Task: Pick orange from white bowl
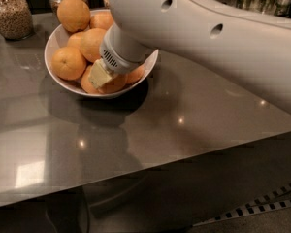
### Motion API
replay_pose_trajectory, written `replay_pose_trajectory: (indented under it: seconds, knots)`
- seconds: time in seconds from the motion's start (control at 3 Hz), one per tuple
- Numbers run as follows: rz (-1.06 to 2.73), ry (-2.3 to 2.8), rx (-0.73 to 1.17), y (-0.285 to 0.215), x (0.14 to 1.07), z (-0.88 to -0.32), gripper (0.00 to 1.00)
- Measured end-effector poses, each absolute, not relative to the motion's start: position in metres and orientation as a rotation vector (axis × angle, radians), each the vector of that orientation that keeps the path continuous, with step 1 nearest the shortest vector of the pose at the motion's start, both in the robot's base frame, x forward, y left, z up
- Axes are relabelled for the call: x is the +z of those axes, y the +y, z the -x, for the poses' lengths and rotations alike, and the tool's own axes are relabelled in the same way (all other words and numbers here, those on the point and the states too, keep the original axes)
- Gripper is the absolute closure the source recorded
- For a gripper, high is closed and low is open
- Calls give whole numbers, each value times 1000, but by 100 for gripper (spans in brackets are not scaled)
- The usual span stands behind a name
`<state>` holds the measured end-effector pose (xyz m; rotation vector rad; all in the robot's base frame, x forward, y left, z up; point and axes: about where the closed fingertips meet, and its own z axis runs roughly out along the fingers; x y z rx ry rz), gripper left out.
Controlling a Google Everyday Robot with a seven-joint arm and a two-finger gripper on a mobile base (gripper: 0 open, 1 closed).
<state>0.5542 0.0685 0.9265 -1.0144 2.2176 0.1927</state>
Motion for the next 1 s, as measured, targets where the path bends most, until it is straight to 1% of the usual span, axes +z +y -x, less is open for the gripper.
replay_pose_trajectory:
  seconds: [0.33,1.0]
  knots:
    - [1026,2222,205,73,928,-554,100]
    - [1088,2242,206,74,948,-552,100]
